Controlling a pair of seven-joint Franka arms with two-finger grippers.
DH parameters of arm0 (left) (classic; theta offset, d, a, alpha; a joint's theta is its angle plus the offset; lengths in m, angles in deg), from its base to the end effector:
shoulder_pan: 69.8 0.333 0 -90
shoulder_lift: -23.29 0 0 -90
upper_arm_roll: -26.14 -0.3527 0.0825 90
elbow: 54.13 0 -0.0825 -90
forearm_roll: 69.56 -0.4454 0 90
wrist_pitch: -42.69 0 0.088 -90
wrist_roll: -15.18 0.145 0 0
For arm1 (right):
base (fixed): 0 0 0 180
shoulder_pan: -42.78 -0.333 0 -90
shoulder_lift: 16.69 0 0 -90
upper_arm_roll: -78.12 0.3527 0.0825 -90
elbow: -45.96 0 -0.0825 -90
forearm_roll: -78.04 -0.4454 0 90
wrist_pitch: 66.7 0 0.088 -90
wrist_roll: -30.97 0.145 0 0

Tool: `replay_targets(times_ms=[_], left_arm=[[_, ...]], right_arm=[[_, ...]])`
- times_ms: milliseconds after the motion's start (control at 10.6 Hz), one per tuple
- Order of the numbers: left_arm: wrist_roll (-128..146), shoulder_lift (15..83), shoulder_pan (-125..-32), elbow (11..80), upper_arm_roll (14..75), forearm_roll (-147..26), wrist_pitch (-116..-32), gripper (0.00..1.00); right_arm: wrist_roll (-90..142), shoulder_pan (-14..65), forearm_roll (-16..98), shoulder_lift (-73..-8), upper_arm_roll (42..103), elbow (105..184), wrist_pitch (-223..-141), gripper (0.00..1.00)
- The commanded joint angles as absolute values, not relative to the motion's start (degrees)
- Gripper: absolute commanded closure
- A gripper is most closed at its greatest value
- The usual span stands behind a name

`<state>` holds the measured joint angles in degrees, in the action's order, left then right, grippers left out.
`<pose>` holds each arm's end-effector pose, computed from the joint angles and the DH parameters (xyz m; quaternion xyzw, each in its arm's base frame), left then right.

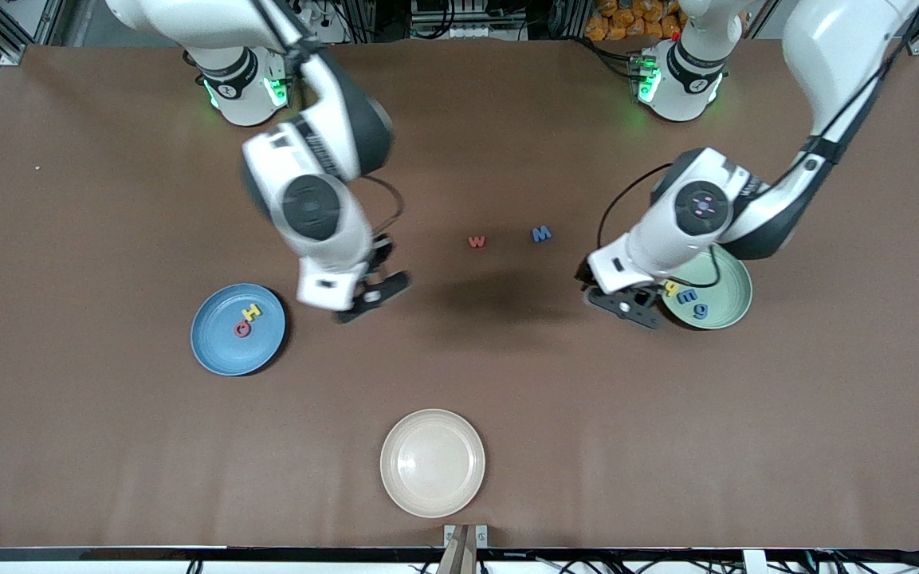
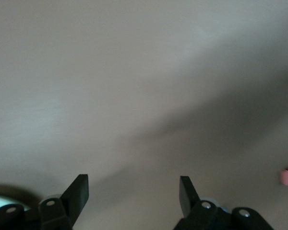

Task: Sort uppercase to blue plate, lowercase to green plate
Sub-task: 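Carry the R to the blue plate while the left gripper reaches letters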

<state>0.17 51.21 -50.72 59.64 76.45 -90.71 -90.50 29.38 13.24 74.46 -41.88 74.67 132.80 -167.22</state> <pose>0.5855 -0.3204 0.2582 0.9715 -0.2304 0.0095 0.0551 0.6462 0.3308 0.3673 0.9677 0.2310 -0.1011 0.0046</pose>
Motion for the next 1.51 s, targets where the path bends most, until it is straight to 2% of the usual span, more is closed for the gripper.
replay_targets(times_ms=[0, 189, 472, 849, 1038, 1226, 1321, 1415], left_arm=[[0.1, 50.1, -56.1, 60.6, 75.9, -90.4, -92.0, 0.17], [0.8, 51.1, -62.0, 60.0, 74.4, -92.7, -92.7, 0.16], [2.8, 53.2, -75.8, 57.3, 65.4, -95.6, -94.9, 0.15], [10.9, 57.9, -78.2, 56.3, 63.0, -99.1, -102.6, 0.16], [12.9, 58.7, -81.6, 56.2, 60.7, -99.2, -103.1, 0.15], [19.7, 58.6, -83.8, 56.2, 59.0, -99.0, -103.1, 0.16], [19.9, 58.9, -84.6, 56.3, 59.0, -99.0, -103.0, 0.16], [20.0, 59.0, -85.1, 56.4, 59.1, -98.9, -102.9, 0.16]], right_arm=[[28.6, 18.4, 72.9, -36.7, 72.9, 143.6, -168.5, 1.00], [27.3, 20.7, 72.9, -37.4, 70.0, 146.7, -168.7, 1.00], [26.0, 21.2, 72.8, -42.2, 65.8, 147.0, -170.3, 1.00], [25.9, 26.2, 71.8, -45.3, 65.9, 147.0, -176.2, 0.99], [22.6, 27.7, 70.0, -45.9, 65.9, 147.0, -178.7, 0.66], [18.4, 28.7, 70.1, -45.8, 65.9, 146.7, -179.5, 0.51], [17.4, 29.1, 70.0, -45.1, 65.9, 146.6, -179.5, 0.01], [17.2, 29.2, 70.0, -43.6, 65.9, 146.5, -179.5, 0.00]])
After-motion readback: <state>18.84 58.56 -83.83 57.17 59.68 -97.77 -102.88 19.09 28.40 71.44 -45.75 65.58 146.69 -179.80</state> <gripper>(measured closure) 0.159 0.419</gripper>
